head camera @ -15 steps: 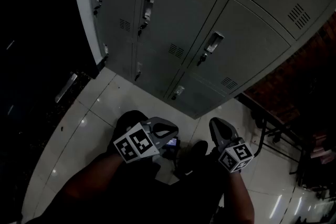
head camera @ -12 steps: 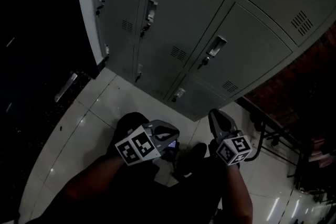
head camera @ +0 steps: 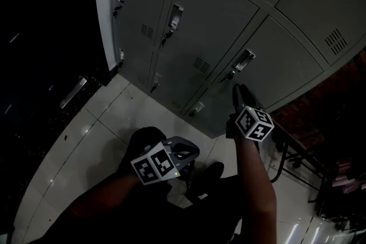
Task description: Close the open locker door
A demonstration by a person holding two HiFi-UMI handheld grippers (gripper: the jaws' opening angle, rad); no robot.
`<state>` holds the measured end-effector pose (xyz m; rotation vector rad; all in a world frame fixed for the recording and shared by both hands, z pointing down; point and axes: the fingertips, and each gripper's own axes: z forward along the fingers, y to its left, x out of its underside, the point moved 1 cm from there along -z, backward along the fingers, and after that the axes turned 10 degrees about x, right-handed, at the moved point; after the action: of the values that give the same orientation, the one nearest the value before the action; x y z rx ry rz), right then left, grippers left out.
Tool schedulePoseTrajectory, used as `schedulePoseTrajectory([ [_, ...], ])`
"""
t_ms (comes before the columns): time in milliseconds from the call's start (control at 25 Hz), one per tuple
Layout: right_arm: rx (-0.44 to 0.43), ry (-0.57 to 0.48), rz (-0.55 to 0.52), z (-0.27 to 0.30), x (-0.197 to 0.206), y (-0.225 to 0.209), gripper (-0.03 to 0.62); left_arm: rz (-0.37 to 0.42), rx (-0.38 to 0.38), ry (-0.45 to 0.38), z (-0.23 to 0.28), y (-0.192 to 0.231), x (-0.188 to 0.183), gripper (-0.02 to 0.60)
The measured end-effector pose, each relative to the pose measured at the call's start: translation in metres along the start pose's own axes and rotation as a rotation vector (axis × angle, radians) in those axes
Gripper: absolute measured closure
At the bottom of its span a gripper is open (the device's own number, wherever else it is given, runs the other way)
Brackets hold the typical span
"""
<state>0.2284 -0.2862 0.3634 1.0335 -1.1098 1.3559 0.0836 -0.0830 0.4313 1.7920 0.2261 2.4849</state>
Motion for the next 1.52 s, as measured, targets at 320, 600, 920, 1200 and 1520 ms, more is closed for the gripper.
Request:
schedulePoseTrajectory([
  [320, 0.073, -0.06, -0.054, 0.05, -0.039, 0.013, 0.465, -0.007, 0.001, -0.01, 0.001, 0.0, -0.002, 0.569],
  [600, 0.125, -0.042, -0.131, 0.077, -0.047, 0.023, 0.43, -0.008, 0.005, -0.007, 0.0, 0.0, -0.002, 0.569],
  [920, 0.055, -0.035, -0.166, 0.055, -0.038, 0.039, 0.424, -0.007, 0.006, -0.002, -0.001, 0.002, -0.001, 0.569],
  [1200, -0.044, -0.08, -0.157, -0.007, -0.027, 0.058, 0.425, -0.009, 0.005, -0.001, -0.002, 0.001, 0.0, 0.569],
  [1520, -0.118, -0.103, -0.171, -0.09, -0.007, 0.054, 0.427, -0.011, -0.001, -0.001, -0.004, 0.004, 0.001, 0.569],
])
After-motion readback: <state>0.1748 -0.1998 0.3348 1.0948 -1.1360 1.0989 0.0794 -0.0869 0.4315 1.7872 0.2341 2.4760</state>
